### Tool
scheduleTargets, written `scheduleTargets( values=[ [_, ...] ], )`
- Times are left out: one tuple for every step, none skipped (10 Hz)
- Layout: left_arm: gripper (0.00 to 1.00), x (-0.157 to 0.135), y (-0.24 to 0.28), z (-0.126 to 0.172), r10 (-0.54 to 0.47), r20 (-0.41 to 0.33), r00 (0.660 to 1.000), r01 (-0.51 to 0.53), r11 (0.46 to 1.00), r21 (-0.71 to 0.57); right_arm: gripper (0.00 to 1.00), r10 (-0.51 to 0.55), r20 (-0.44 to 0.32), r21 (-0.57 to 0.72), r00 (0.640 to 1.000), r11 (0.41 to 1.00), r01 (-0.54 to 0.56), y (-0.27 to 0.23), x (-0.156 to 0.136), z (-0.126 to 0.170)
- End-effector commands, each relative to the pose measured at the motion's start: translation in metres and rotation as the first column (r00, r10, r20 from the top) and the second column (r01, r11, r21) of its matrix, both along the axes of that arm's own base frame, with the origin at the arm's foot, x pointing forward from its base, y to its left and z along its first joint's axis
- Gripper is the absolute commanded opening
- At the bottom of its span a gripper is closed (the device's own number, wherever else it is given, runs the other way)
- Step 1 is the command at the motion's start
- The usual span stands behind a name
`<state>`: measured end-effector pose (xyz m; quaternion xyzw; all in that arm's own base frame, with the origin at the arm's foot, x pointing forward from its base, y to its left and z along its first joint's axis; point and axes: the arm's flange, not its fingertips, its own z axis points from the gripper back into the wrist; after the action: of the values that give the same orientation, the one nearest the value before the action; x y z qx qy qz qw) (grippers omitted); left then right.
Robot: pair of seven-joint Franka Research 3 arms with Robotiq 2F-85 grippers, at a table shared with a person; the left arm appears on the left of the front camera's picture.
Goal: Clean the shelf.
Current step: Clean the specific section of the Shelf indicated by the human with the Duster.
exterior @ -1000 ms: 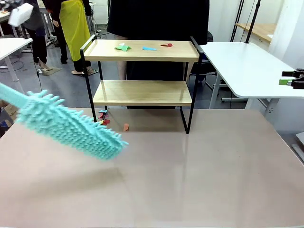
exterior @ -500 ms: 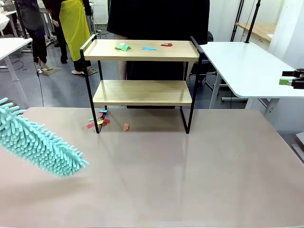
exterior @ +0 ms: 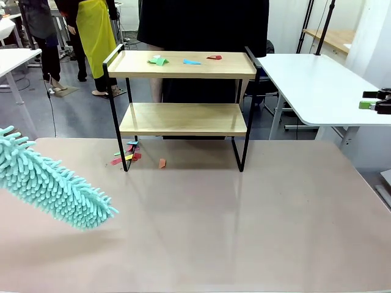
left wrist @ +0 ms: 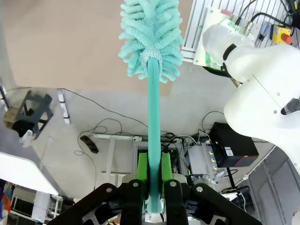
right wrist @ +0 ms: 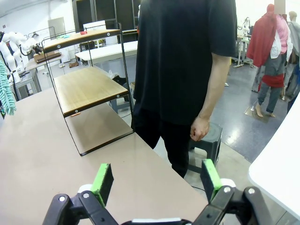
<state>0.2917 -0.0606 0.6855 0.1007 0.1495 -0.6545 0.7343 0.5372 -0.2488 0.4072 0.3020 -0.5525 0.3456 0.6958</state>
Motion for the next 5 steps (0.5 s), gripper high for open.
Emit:
scheduleTargets(
  values=[
    [0.14,-0.0027,0.0003,0.0022,0.003,0.006,1.0,-0.003,1.0,-0.015,1.0,0.001,0.003,-0.003,1.0,1.0,-0.001,0.0015,-0.0005,0.0024],
    [0.14,-0.0027,0.0003,0.0022,0.003,0.006,1.0,-0.003,1.0,-0.015,1.0,0.001,0.003,-0.003,1.0,1.0,-0.001,0.0015,-0.0005,0.0024],
    [0.14,-0.0027,0.0003,0.0022,0.003,0.006,1.0,-0.003,1.0,-0.015,1.0,0.001,0.003,-0.003,1.0,1.0,-0.001,0.0015,-0.0005,0.0024],
    [0.14,-0.0027,0.0003,0.0022,0.003,0.006,1.0,-0.003,1.0,-0.015,1.0,0.001,0.003,-0.003,1.0,1.0,-0.001,0.0015,-0.0005,0.0024],
    [0.14,-0.0027,0.0003,0.0022,0.003,0.006,1.0,-0.003,1.0,-0.015,1.0,0.001,0.003,-0.003,1.0,1.0,-0.001,0.0015,-0.0005,0.0024]
  ],
)
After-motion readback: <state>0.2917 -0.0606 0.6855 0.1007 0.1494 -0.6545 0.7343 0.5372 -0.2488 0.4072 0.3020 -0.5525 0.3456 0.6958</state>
